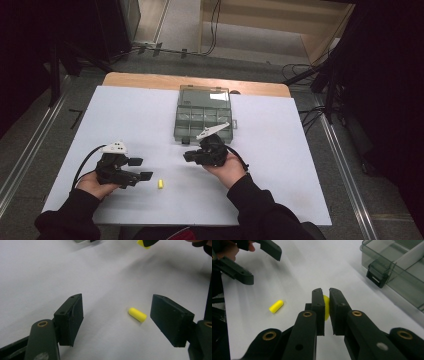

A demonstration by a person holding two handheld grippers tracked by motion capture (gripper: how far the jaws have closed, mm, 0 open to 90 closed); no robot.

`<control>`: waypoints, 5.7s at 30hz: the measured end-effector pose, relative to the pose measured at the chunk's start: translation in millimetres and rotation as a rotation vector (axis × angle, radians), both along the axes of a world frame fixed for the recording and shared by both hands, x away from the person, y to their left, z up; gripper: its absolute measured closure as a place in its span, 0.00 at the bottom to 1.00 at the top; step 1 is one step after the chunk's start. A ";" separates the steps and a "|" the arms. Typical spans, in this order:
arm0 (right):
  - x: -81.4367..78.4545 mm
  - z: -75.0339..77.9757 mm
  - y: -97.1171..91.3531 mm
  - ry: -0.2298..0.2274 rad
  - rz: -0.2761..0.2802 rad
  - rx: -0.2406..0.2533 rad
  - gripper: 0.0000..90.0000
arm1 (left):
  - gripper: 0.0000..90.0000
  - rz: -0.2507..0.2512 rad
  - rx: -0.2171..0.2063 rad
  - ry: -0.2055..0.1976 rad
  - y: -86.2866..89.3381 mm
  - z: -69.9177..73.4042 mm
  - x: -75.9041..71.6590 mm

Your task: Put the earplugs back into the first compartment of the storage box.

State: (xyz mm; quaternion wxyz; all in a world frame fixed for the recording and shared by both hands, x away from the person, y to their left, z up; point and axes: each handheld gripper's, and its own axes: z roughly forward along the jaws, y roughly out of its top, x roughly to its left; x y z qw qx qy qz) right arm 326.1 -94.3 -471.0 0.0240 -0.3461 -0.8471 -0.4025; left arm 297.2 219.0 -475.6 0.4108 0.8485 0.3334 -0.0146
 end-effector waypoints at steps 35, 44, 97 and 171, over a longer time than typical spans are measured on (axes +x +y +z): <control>47.7 25.9 -6.5 -0.022 -0.045 0.014 0.90 | 0.30 0.002 0.015 0.006 -0.9 -2.1 0.9; 61.5 31.5 -2.0 -0.023 -0.050 0.015 0.90 | 0.30 0.002 0.018 0.004 -0.9 -2.4 0.8; 148.1 15.9 20.2 -0.055 -0.203 -0.087 0.62 | 0.30 -0.001 0.008 0.010 0.1 -2.3 1.5; 11.4 10.2 31.1 -0.075 0.094 -0.010 0.42 | 0.30 0.013 0.003 -0.018 0.9 2.9 2.4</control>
